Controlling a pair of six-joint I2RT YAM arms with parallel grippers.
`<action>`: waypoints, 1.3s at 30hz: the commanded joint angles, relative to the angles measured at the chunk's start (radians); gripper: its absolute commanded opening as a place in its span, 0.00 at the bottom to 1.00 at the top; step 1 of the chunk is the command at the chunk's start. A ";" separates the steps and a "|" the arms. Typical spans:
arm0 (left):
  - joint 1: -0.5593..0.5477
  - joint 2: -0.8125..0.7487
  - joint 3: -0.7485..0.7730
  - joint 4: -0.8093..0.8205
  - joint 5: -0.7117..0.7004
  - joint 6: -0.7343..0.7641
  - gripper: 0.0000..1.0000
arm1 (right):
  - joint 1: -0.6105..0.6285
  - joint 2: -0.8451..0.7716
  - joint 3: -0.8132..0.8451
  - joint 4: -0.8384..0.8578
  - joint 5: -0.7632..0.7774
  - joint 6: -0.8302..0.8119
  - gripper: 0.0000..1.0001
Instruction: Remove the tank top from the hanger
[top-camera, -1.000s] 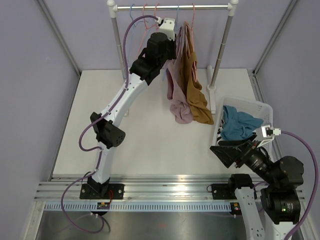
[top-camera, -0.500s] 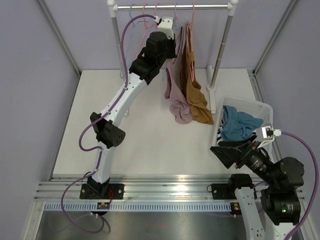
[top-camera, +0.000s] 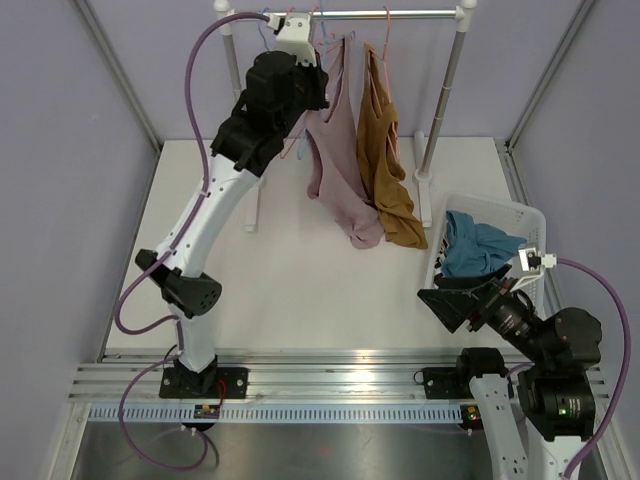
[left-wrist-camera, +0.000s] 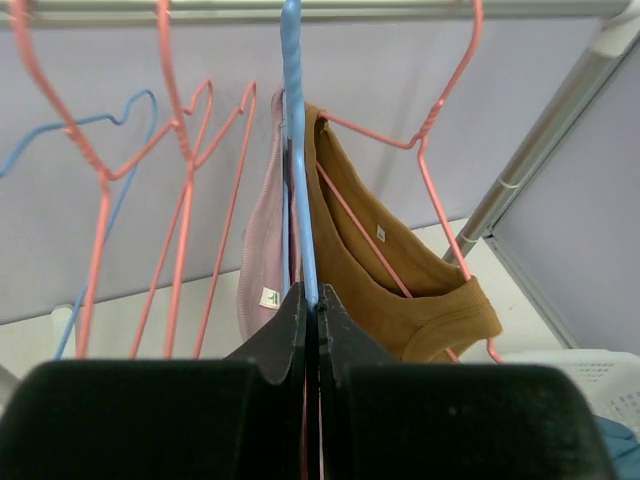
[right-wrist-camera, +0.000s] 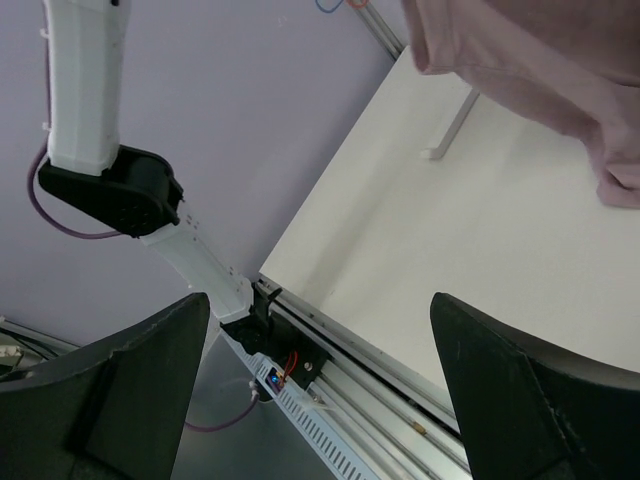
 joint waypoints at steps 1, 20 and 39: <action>0.001 -0.120 -0.027 0.063 -0.002 -0.012 0.00 | -0.001 0.045 0.004 0.066 0.004 -0.043 0.99; -0.051 -0.997 -1.025 0.074 0.288 -0.174 0.00 | -0.001 0.340 -0.330 1.091 -0.191 0.422 0.99; -0.065 -1.529 -1.573 0.125 0.475 -0.395 0.00 | 0.785 0.935 0.021 0.703 0.717 -0.281 0.90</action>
